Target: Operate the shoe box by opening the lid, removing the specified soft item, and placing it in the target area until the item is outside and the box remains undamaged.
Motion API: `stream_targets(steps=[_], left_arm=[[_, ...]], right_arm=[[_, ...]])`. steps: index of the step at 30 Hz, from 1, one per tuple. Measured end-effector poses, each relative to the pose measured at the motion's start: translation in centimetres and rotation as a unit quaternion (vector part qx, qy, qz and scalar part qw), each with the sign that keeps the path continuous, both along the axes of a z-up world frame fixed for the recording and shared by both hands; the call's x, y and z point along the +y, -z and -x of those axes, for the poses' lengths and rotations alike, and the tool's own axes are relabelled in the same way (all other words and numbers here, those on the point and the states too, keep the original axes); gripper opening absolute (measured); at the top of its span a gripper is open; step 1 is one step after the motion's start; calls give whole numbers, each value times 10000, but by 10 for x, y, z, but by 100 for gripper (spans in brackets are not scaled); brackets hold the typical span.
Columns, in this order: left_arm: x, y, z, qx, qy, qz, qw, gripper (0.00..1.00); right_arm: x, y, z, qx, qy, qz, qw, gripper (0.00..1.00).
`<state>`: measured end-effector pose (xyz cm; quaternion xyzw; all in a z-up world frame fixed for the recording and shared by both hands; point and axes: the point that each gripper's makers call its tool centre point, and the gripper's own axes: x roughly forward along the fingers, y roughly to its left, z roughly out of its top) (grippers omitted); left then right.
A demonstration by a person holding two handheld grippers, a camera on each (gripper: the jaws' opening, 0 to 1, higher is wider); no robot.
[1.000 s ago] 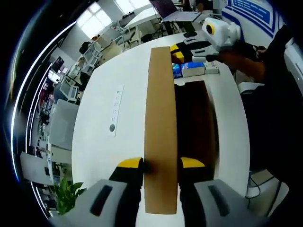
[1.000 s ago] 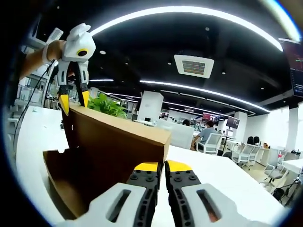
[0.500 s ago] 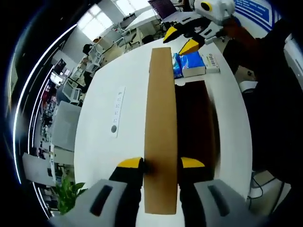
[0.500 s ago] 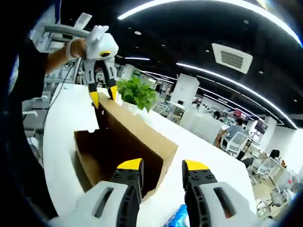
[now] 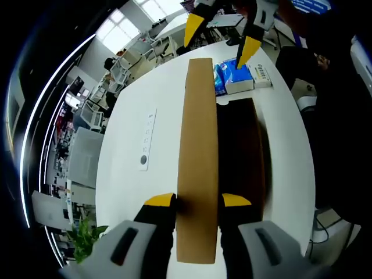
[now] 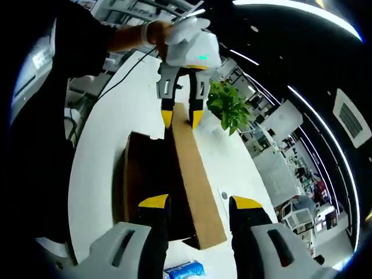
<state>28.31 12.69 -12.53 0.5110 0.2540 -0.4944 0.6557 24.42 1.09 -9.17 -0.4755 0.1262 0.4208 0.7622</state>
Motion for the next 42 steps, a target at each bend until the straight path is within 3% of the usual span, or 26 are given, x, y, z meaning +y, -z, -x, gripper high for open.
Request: stream_targets(steps=[3,8,19,24,26,35,42], left_arm=[[0,0,1,-41,1,-31,10000,29],[0,0,2,-74,10,-62,10000,29],[-1,1,3,-129,44,-84,9999,29],[-1,2,5,-184,65,-122,9997,29],[-1,2,4,-215,60,-125,9997,30],[1,5,7,-274,95,-94,9995,30],[1,10,10,-636,121,-214,9977,29]], right_arm=[[9,12,-9,30,-198,419,9989,40],[17,17,-20,164,-219,466,9985,41],[0,35,-30,437,-19,901,9950,41],[-1,37,-29,479,-37,944,9944,29],[-1,39,-27,512,-64,943,9942,29],[1,40,-24,238,-59,918,9955,29],[2,44,-19,-102,-35,877,9961,28]])
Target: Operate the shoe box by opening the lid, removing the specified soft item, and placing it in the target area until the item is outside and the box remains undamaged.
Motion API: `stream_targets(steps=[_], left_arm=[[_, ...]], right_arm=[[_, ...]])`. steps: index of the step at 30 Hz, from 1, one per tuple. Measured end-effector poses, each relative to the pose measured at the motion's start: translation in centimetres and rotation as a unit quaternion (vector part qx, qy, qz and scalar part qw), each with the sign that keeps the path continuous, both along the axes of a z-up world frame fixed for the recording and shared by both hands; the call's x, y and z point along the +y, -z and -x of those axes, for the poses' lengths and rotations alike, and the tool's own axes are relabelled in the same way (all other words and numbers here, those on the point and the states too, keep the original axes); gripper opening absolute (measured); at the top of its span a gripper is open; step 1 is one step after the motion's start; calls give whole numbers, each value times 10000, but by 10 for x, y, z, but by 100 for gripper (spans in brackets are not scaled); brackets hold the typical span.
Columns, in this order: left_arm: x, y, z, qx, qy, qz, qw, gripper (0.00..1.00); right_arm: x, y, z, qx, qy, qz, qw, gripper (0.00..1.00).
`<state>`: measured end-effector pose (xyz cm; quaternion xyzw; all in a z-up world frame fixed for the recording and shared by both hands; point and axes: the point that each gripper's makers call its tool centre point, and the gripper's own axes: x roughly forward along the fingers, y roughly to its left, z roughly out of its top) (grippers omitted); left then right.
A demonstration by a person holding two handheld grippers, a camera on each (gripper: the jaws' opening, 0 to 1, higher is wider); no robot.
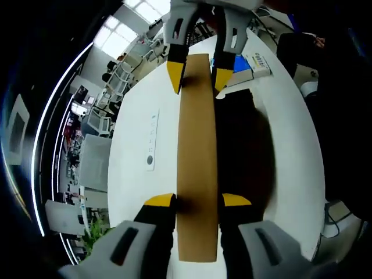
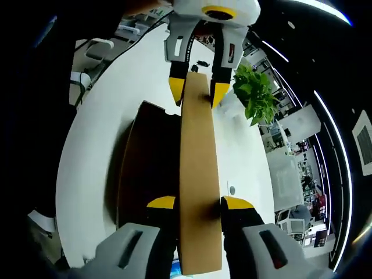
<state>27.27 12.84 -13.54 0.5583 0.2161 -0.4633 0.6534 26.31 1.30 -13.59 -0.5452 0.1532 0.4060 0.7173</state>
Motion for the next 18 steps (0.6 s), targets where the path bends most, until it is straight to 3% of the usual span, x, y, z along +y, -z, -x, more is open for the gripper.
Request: stream_targets(steps=[18], left_arm=[[4,19,15,-837,62,-64,9965,30]], right_arm=[[4,17,17,-713,36,13,9974,28]])
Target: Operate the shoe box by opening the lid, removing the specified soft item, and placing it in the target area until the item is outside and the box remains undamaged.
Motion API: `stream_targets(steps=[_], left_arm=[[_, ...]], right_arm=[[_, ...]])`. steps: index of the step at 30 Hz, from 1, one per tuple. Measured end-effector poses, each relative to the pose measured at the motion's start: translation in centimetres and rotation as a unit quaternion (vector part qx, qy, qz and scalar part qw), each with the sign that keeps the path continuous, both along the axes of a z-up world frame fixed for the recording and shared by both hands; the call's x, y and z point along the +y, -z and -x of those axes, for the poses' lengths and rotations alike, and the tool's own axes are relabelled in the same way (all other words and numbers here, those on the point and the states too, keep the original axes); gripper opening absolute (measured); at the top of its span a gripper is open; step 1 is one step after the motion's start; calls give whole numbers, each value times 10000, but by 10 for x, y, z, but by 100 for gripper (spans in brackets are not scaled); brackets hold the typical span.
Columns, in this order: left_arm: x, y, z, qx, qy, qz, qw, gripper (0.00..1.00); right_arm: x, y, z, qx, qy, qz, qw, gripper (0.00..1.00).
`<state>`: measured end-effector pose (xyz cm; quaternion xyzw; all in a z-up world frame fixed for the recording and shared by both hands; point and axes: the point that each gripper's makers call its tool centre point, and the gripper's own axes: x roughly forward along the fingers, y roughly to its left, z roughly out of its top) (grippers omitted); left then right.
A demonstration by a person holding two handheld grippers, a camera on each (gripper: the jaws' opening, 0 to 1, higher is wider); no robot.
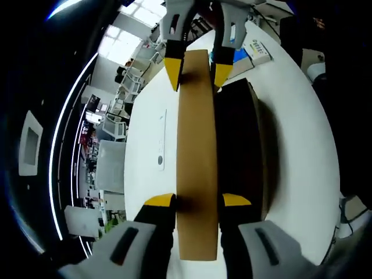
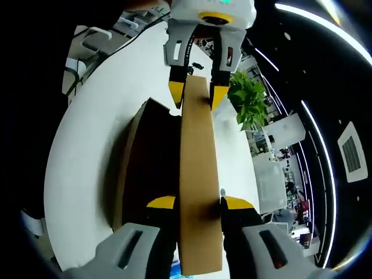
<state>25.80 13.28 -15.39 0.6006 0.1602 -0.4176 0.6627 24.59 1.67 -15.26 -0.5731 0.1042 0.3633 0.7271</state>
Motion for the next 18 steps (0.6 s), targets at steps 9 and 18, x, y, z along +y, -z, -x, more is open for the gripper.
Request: stream_targets(steps=[9,18], left_arm=[[1,4,4,-227,56,211,9995,29],[2,9,9,-508,149,394,9978,29]], right_arm=[[1,5,5,-269,23,-4,9996,28],[1,10,10,-496,80,33,9987,28]])
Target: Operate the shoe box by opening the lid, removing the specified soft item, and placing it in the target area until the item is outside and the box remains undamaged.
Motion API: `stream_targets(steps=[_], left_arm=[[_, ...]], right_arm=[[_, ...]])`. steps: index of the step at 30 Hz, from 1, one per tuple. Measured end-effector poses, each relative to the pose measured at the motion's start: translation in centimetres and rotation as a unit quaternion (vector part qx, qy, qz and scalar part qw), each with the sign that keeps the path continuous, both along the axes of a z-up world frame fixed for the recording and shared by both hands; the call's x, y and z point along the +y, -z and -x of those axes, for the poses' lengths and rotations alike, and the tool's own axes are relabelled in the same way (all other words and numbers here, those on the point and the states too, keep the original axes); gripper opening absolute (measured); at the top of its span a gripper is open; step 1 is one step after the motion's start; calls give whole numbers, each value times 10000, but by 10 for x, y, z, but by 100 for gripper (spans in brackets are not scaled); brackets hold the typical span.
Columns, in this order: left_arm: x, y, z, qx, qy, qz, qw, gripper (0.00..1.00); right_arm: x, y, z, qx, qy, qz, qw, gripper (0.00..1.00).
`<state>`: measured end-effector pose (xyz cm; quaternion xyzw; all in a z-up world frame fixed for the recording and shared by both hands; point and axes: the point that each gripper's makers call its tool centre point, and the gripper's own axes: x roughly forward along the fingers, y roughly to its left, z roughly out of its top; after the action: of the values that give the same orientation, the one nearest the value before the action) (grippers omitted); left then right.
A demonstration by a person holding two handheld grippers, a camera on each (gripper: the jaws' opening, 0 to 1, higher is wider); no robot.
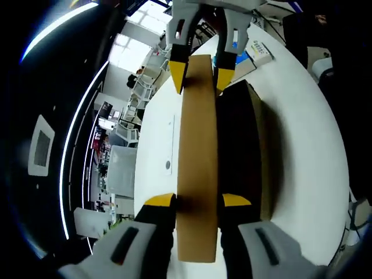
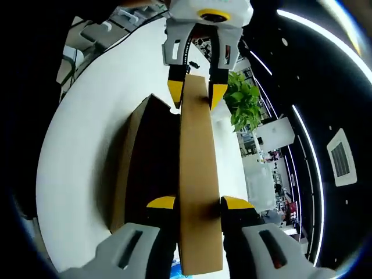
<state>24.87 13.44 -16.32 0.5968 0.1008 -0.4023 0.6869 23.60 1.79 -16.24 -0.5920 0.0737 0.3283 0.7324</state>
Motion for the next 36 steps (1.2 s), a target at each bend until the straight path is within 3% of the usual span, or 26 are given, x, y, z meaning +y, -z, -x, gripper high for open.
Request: stream_targets(steps=[5,21,32,36], left_arm=[[0,3,2,-139,4,156,9998,29],[2,20,15,-656,45,222,9976,29],[6,31,24,-866,15,400,9954,29],[6,35,26,-857,4,417,9954,29]], right_arm=[[0,4,3,-130,19,44,9999,28],[3,20,15,-644,98,227,9976,28],[8,33,25,-1029,105,264,9943,29],[9,37,27,-1039,138,249,9942,29]])
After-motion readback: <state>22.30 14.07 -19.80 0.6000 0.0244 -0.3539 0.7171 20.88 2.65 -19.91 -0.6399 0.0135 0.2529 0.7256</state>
